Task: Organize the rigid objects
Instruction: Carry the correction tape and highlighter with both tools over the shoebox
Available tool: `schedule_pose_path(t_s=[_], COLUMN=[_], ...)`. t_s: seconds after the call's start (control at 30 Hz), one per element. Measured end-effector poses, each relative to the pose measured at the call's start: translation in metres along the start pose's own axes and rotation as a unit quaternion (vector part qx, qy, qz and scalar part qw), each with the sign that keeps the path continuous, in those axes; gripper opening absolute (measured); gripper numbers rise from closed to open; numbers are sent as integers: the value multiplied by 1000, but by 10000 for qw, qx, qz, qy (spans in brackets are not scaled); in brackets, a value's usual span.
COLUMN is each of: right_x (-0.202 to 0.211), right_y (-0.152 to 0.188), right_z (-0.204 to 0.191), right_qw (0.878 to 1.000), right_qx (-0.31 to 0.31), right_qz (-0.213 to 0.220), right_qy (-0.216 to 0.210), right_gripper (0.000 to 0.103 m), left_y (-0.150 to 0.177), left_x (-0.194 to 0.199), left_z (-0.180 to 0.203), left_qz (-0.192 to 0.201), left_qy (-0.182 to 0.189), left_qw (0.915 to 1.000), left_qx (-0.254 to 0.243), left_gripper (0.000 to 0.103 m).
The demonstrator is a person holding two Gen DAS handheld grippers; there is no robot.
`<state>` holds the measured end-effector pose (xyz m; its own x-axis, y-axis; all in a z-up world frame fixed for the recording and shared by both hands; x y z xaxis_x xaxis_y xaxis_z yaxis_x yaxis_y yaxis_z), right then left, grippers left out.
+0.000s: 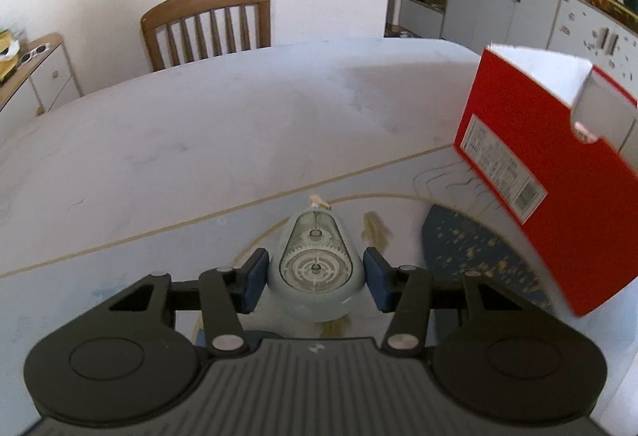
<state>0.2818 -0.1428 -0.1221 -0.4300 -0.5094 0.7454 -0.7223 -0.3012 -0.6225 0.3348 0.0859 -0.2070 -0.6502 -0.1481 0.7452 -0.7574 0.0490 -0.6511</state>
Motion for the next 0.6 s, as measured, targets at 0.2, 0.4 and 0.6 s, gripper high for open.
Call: schedule_pose_path(t_s=[0.2, 0.4, 0.6], right_x=[22, 33, 33], right_y=[-15, -37, -56], right_z=[16, 48, 87], right_qw=[9992, 9984, 9983], right_qx=[127, 325, 339], right_qz=[-10, 201, 355], right_qy=[-382, -417, -318], right_gripper=[80, 80, 80], left_y=[-9, -23, -43], left_x=[19, 35, 55], left_z=[9, 24, 36], left_qz=[-50, -87, -45], left_qy=[-131, -276, -345], left_qw=[9992, 9984, 9976], left_qx=[377, 481, 602], left_gripper=[51, 51, 51])
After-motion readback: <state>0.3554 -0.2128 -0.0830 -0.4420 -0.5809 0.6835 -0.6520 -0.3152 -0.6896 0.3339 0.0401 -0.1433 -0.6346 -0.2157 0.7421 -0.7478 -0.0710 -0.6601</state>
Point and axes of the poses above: each gripper's, at about its wrist camera, not at the fingertips, and x roughly against the way its jaws point, z to its right, y to its underside, the point moved 10 cm from there along -x, roughly the way its jaws point, and after that the axes turned 13 degrees about -x, right-handed, at the moved point
